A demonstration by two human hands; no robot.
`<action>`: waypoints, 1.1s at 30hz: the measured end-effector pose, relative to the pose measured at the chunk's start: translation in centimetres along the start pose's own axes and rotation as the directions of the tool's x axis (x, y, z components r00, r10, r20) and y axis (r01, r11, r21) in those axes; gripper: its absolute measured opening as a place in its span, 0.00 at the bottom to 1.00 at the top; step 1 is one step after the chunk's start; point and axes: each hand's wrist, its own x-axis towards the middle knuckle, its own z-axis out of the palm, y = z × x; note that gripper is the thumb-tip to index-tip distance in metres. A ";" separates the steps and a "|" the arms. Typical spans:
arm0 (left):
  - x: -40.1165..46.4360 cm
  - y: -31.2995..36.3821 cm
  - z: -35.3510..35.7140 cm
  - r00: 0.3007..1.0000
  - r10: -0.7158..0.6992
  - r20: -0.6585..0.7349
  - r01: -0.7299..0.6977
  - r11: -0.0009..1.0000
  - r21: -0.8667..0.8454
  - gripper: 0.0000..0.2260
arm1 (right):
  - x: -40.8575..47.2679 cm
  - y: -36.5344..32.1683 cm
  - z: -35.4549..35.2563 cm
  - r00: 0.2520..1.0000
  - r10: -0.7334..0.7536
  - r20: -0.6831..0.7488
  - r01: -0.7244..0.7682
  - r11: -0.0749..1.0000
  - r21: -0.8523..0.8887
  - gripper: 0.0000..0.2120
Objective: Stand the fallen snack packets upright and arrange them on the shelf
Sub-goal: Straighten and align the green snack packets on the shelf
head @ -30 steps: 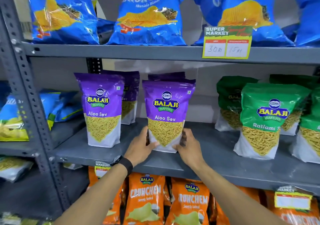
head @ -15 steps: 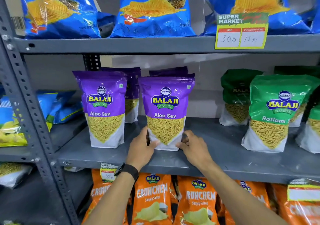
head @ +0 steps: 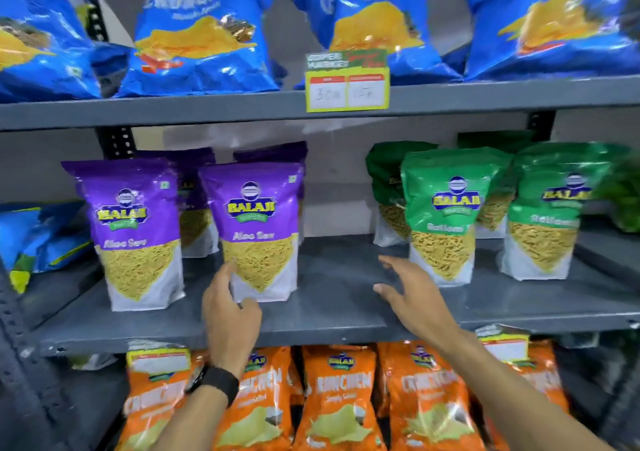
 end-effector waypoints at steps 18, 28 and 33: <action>-6.9 11.3 26.0 0.784 0.022 0.620 -0.024 1.000 -0.005 0.45 | 11.6 9.3 -16.8 0.907 0.408 0.102 -0.311 0.490 0.814 0.24; -6.6 10.6 26.0 0.810 -0.039 0.585 0.101 0.992 -0.074 0.34 | 10.7 11.1 -15.2 0.950 0.278 0.146 -0.277 0.523 0.806 0.28; -6.2 10.3 25.9 0.806 -0.036 0.591 0.228 0.940 -0.253 0.28 | 6.4 15.7 -11.1 0.952 0.153 0.264 -0.297 0.666 0.684 0.23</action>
